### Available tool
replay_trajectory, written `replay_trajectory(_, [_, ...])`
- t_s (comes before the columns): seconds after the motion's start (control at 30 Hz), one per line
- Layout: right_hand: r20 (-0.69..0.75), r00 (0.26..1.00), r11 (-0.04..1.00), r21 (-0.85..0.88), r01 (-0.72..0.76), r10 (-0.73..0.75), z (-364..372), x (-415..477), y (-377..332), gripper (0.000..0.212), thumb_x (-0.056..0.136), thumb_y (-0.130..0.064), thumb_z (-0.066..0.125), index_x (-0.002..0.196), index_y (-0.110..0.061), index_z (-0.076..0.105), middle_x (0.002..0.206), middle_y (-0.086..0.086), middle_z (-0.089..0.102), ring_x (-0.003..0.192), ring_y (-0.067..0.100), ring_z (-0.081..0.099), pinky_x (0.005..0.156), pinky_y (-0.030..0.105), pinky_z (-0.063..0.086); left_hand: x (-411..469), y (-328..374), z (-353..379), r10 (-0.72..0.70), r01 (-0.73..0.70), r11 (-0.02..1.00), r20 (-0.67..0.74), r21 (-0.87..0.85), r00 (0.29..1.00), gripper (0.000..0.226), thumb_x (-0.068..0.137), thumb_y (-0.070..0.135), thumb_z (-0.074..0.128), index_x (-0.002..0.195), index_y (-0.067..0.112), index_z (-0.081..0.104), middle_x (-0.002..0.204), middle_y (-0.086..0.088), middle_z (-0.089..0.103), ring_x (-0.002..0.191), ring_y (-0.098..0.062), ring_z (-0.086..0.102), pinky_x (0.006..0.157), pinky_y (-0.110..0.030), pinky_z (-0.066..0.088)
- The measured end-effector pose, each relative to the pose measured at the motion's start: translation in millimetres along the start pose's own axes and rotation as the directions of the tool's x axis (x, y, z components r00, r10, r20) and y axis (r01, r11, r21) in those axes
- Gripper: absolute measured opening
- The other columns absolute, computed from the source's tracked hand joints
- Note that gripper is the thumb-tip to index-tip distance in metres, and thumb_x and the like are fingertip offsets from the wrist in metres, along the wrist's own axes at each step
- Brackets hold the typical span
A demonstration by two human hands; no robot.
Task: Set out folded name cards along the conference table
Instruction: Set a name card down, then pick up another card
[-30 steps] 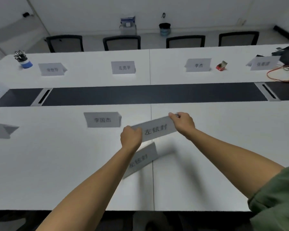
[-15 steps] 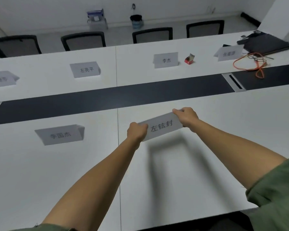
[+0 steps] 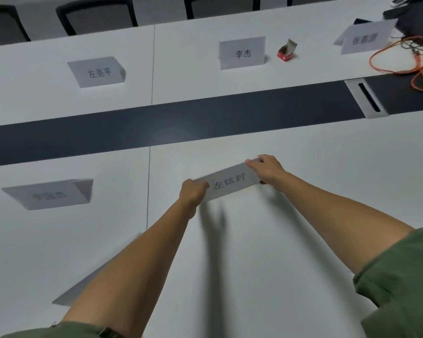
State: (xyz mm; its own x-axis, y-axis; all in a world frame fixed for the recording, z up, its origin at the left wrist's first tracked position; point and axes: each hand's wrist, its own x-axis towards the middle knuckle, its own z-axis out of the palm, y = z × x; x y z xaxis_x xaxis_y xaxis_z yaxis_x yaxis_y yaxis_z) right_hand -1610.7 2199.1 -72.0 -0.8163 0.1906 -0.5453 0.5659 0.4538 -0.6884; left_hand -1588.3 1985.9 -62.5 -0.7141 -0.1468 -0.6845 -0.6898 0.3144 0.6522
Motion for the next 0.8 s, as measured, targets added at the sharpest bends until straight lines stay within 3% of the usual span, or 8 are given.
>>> replay_trajectory(0.1, [-0.016,1.0,0.999,-0.03,0.01,-0.01,-0.2,4.8,0.2,0.032,0.09,-0.041,0.054,0.098,-0.01,0.056,0.096,0.004,0.062,0.088,0.025,0.058,0.069,0.035,0.045,8.0,3.6,0.4,0.02,-0.02,1.0,-0.012,0.003,1.0,0.035,0.088,0.016,0.055,0.119,0.001,0.05,0.107,-0.01,0.054,0.091,-0.024,0.051,0.087,-0.039,0.05])
replay_trajectory(0.2, [-0.075,0.996,0.991,-0.134,0.026,-0.036,-2.8,1.9,0.7,0.046,0.094,-0.039,0.051,0.131,-0.012,0.052,0.129,0.005,0.059,0.111,0.027,0.057,0.084,0.036,0.044,9.8,4.1,2.5,0.057,-0.052,0.997,-0.088,0.056,0.994,0.031,0.089,0.017,0.052,0.116,0.001,0.05,0.109,-0.016,0.056,0.086,-0.024,0.049,0.066,-0.03,0.043])
replay_trajectory(0.27, [-0.151,0.984,0.978,-0.195,0.067,-0.098,-5.5,-0.9,0.7,0.053,0.098,-0.037,0.047,0.144,-0.014,0.041,0.143,0.006,0.051,0.126,0.028,0.051,0.098,0.037,0.042,7.3,3.3,3.2,0.106,-0.084,0.988,-0.177,0.131,0.978,0.031,0.09,0.018,0.048,0.115,-0.001,0.05,0.109,-0.016,0.057,0.086,-0.025,0.048,0.063,-0.028,0.038])
replay_trajectory(0.37, [-0.166,0.976,0.971,-0.216,0.105,-0.142,-8.2,-3.1,0.9,0.044,0.099,-0.03,0.047,0.138,-0.01,0.05,0.137,0.009,0.057,0.124,0.03,0.053,0.099,0.039,0.043,3.6,1.0,7.1,0.141,-0.106,0.98,-0.207,0.17,0.968,0.032,0.09,0.018,0.047,0.112,-0.005,0.053,0.111,-0.019,0.06,0.082,-0.026,0.048,0.058,-0.027,0.037])
replay_trajectory(0.43, [-0.164,0.975,0.97,-0.216,0.111,-0.148,-7.4,-4.3,2.2,0.028,0.096,-0.024,0.047,0.105,-0.004,0.064,0.108,0.014,0.066,0.102,0.035,0.059,0.081,0.039,0.047,3.3,3.1,8.5,0.138,-0.107,0.98,-0.186,0.167,0.973,0.032,0.089,0.018,0.048,0.111,-0.005,0.053,0.108,-0.019,0.06,0.081,-0.026,0.048,0.056,-0.026,0.035])
replay_trajectory(0.5, [-0.187,0.972,0.971,-0.216,0.101,-0.143,-6.8,-9.7,4.9,0.023,0.092,-0.022,0.046,0.078,-0.005,0.054,0.083,0.013,0.06,0.082,0.036,0.054,0.065,0.036,0.04,5.1,7.2,7.6,0.137,-0.112,0.981,-0.161,0.157,0.977,0.029,0.088,0.018,0.049,0.107,-0.003,0.054,0.1,-0.016,0.058,0.077,-0.024,0.048,0.051,-0.026,0.032])
replay_trajectory(0.63, [-0.242,0.962,0.983,-0.159,0.092,-0.129,-3.3,-25.1,14.2,0.039,0.092,-0.02,0.05,0.115,0.011,0.057,0.117,0.025,0.063,0.113,0.042,0.056,0.094,0.051,0.049,9.0,13.3,3.9,0.159,-0.143,0.977,-0.097,0.161,0.982,0.013,0.089,0.016,0.051,0.091,0.004,0.046,0.089,-0.01,0.048,0.066,-0.016,0.041,0.05,-0.026,0.028])
replay_trajectory(0.8, [-0.272,0.956,0.99,-0.116,0.077,-0.106,1.7,-35.7,25.1,0.039,0.093,-0.018,0.051,0.12,0.011,0.055,0.12,0.024,0.062,0.114,0.04,0.057,0.097,0.052,0.048,9.5,11.1,4.9,0.178,-0.171,0.976,-0.043,0.131,0.983,0.014,0.088,0.015,0.051,0.095,0.002,0.049,0.091,-0.011,0.05,0.068,-0.017,0.042,0.053,-0.026,0.03])
